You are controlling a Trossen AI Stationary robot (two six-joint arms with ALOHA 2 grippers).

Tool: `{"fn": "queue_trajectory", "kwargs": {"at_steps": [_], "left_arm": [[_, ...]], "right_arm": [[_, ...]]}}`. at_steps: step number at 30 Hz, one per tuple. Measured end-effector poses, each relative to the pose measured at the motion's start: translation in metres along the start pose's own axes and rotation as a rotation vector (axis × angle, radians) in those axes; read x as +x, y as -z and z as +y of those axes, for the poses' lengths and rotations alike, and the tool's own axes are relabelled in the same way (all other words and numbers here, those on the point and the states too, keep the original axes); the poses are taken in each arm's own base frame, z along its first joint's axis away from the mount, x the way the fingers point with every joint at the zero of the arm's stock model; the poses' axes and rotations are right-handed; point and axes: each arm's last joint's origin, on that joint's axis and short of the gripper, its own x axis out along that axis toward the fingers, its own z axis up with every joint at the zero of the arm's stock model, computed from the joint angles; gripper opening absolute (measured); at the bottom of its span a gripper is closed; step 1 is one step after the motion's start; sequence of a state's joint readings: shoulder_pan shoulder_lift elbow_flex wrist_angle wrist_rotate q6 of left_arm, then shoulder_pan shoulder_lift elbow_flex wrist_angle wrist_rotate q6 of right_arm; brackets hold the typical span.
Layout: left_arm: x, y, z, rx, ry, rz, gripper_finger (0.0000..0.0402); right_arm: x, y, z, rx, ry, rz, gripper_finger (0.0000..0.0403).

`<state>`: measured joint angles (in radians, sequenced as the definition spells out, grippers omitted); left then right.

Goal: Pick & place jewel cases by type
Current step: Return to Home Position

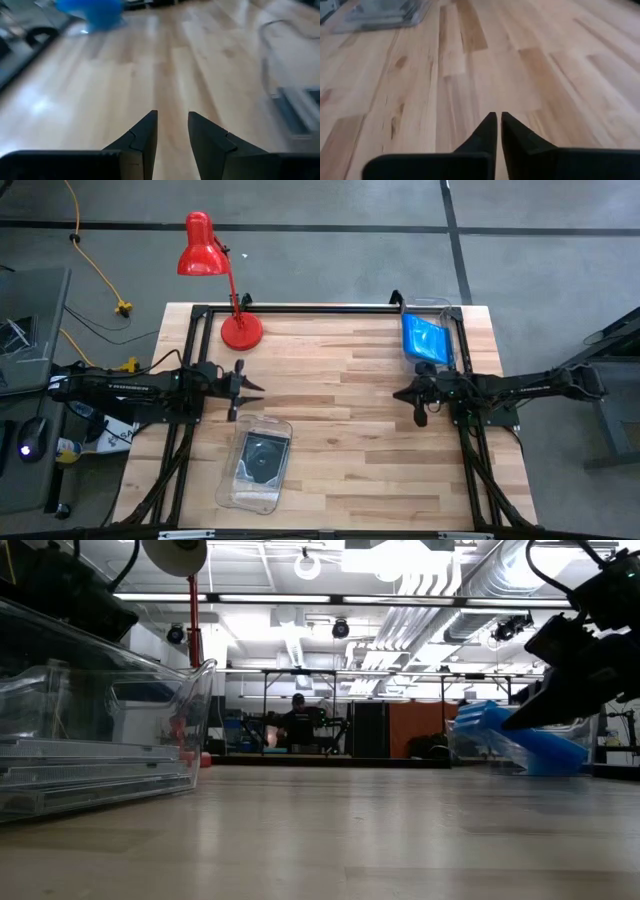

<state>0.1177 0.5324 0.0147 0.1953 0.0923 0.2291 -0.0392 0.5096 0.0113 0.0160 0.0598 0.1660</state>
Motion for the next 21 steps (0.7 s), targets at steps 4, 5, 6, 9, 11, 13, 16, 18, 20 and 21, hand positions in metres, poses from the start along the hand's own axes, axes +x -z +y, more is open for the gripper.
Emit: {"fn": "queue_trajectory", "kwargs": {"at_steps": [4,5,6,9,11,13,16,18,20,21], "left_arm": [[-0.0002,0.0028,-0.0033,-0.081,0.094,0.019,0.0105],[-0.0002,0.0039,-0.0038,-0.087,0.106,0.029,0.0105],[-0.0003,0.0046,-0.0042,-0.089,0.115,0.035,0.0105],[-0.0003,0.0053,-0.0045,-0.090,0.119,0.042,0.0105],[-0.0004,0.0054,-0.0045,-0.090,0.119,0.044,0.0105],[-0.0004,0.0056,-0.0045,-0.090,0.118,0.045,0.0105],[-0.0005,0.0068,-0.0049,-0.093,0.124,0.057,0.0105],[-0.0006,0.0081,-0.0055,-0.102,0.136,0.071,0.0105],[-0.0008,0.0098,-0.0062,-0.114,0.148,0.088,0.0105],[-0.0009,0.0105,-0.0064,-0.122,0.148,0.096,0.0105]], "right_arm": [[0.0025,0.0035,0.0003,0.011,-0.015,0.044,0.0004],[0.0030,0.0042,0.0002,0.018,-0.015,0.052,0.0005],[0.0033,0.0048,0.0002,0.023,-0.015,0.059,0.0005],[0.0040,0.0059,0.0001,0.029,-0.015,0.071,0.0001],[0.0041,0.0060,0.0002,0.032,-0.016,0.073,0.0002],[0.0041,0.0059,0.0002,0.033,-0.017,0.073,0.0001],[0.0041,0.0060,0.0003,0.042,-0.022,0.074,0.0001],[0.0041,0.0059,0.0006,0.050,-0.032,0.075,0.0001],[0.0041,0.0059,0.0010,0.067,-0.043,0.076,0.0001],[0.0041,0.0059,0.0011,0.070,-0.049,0.077,0.0001]]}}
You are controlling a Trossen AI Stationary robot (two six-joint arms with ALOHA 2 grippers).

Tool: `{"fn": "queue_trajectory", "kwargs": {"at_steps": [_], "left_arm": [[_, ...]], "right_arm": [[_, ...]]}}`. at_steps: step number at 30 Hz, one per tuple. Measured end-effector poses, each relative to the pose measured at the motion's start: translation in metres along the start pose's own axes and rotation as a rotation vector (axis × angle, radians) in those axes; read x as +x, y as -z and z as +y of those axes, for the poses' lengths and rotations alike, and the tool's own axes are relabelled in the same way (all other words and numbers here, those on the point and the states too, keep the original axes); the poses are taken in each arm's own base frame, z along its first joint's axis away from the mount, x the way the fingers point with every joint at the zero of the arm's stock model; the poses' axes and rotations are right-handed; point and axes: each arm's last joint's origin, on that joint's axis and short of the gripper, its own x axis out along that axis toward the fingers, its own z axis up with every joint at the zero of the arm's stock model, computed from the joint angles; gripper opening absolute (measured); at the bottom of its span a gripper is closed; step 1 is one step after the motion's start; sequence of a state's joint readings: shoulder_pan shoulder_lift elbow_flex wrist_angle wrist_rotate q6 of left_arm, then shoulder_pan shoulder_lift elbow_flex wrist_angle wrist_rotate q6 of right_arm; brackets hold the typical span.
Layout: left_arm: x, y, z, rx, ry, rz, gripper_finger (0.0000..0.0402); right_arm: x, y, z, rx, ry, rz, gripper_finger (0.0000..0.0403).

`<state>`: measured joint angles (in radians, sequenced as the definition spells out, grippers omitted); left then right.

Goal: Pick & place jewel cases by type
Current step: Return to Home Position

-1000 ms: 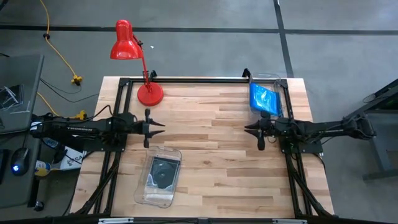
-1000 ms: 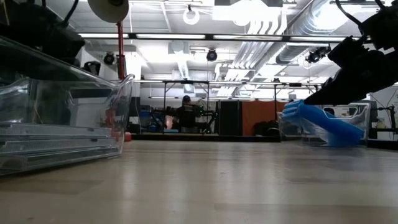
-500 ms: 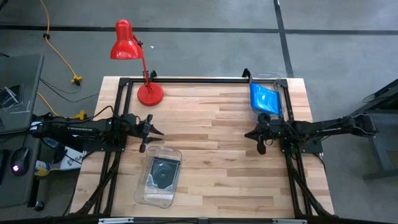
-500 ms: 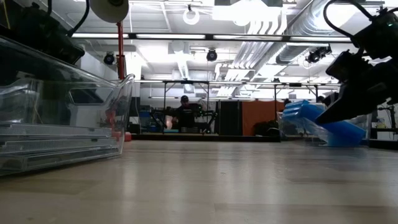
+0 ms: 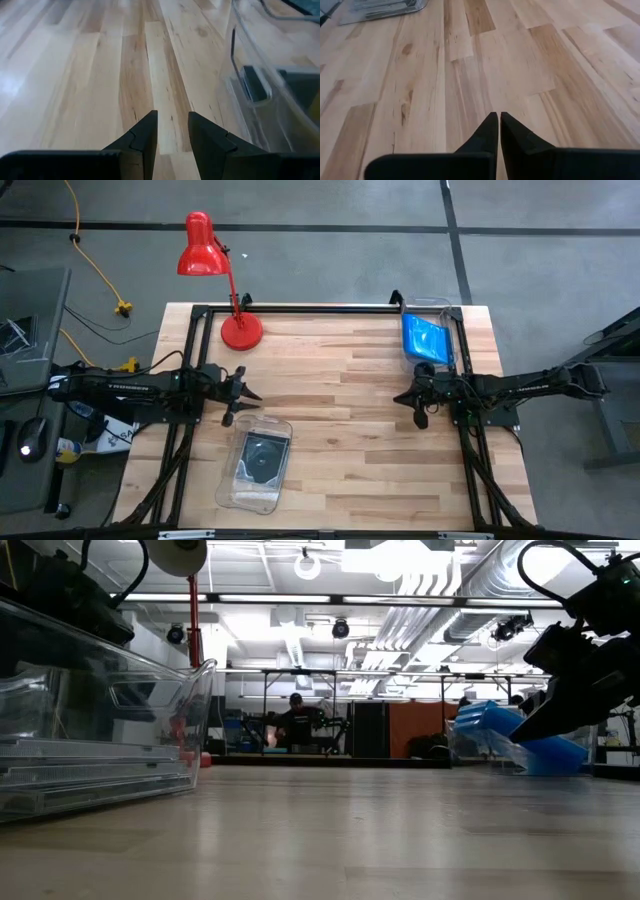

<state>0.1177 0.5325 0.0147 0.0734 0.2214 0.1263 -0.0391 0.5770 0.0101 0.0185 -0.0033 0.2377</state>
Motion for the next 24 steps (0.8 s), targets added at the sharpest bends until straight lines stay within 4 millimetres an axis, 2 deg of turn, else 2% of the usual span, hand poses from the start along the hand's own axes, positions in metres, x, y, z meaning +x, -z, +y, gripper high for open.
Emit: {"fn": "queue_trajectory", "kwargs": {"at_steps": [24], "left_arm": [[0.0000,0.0023,0.0004,-0.005,-0.019,0.025,0.0105]], "right_arm": [[0.0000,0.0003,-0.0002,0.045,0.005,0.004,0.0000]]}}
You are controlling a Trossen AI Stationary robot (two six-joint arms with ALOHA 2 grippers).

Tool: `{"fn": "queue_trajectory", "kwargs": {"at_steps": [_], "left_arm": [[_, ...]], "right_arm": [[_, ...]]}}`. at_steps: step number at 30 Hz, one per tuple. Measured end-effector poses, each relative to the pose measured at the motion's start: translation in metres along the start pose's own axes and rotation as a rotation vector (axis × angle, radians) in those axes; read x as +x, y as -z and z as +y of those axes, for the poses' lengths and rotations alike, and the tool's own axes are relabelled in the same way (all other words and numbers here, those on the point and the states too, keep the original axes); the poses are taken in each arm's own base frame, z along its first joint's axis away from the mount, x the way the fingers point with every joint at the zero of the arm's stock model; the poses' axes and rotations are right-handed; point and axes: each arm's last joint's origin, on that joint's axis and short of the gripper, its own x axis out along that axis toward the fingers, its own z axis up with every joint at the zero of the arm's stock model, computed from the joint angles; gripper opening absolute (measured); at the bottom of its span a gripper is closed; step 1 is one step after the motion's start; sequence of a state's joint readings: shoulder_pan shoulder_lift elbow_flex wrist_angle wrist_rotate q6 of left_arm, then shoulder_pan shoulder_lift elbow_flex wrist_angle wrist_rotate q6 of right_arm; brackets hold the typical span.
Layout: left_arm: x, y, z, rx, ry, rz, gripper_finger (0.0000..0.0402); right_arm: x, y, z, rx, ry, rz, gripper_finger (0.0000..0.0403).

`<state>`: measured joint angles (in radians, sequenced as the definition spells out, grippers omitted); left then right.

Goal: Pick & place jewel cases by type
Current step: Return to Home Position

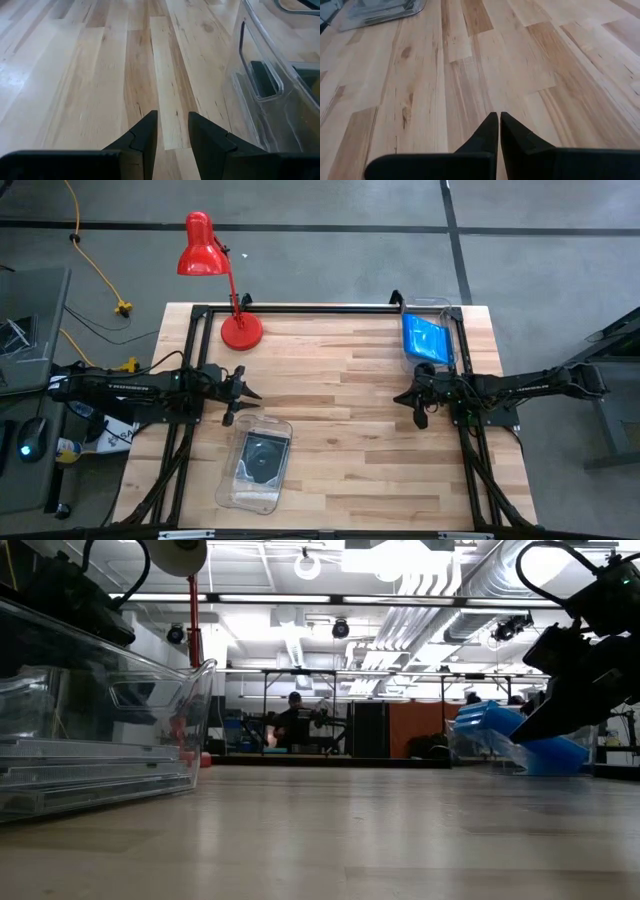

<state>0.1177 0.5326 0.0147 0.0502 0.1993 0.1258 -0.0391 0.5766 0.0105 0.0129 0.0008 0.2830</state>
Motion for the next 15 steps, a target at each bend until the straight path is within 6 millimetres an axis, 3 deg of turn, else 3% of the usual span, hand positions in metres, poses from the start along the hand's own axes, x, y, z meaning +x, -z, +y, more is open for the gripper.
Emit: {"fn": "queue_trajectory", "kwargs": {"at_steps": [15], "left_arm": [[0.0000,0.0000,0.0003,0.000,-0.009,0.001,0.0105]], "right_arm": [[0.0000,-0.0013,0.0005,-0.081,-0.008,-0.014,0.0000]]}}
